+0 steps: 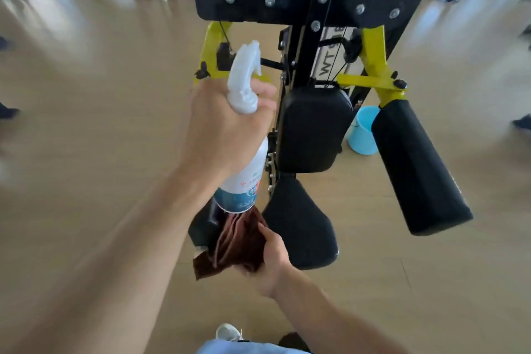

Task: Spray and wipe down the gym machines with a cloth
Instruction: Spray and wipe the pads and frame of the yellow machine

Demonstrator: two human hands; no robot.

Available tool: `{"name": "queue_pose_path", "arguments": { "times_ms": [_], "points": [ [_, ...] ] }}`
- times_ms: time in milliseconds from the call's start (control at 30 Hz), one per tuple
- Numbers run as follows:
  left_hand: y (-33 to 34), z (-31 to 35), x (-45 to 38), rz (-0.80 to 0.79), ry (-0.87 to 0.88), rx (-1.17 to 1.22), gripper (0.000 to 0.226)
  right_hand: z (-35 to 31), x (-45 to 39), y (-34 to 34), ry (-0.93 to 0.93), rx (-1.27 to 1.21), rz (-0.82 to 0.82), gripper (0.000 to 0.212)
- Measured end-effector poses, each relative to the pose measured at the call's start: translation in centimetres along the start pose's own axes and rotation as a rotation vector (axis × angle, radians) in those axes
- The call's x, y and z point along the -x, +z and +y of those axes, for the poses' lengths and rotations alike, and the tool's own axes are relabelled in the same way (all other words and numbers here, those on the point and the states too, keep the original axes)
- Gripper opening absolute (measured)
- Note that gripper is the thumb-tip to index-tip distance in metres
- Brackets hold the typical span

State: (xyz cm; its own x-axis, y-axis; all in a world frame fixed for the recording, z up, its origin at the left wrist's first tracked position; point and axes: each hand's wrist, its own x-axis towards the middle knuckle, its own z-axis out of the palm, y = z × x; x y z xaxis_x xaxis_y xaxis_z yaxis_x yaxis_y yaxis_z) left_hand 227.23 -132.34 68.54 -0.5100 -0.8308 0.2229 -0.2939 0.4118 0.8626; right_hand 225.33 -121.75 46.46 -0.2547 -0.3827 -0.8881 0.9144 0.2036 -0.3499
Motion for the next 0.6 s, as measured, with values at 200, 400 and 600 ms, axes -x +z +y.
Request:
{"name": "queue_pose_path", "arguments": {
  "times_ms": [200,400,600],
  "points": [
    [7.4,-0.8,0.5,-0.133,-0.016,-0.017,0.024,-8.0,3.8,-7.8,-0.427,-0.127,0.194,0.015],
    [15.7,-2.3,1.5,-0.382,-0.001,0.027,0.075,-20.9,13.5,-14.3,-1.080,0.164,0.589,0.022],
    [23.5,-1.6,2.7,-0.525,-0.002,-0.010,0.048,-27.1,7.4,-21.8,-0.709,1.523,0.798,0.054]
  ]
}}
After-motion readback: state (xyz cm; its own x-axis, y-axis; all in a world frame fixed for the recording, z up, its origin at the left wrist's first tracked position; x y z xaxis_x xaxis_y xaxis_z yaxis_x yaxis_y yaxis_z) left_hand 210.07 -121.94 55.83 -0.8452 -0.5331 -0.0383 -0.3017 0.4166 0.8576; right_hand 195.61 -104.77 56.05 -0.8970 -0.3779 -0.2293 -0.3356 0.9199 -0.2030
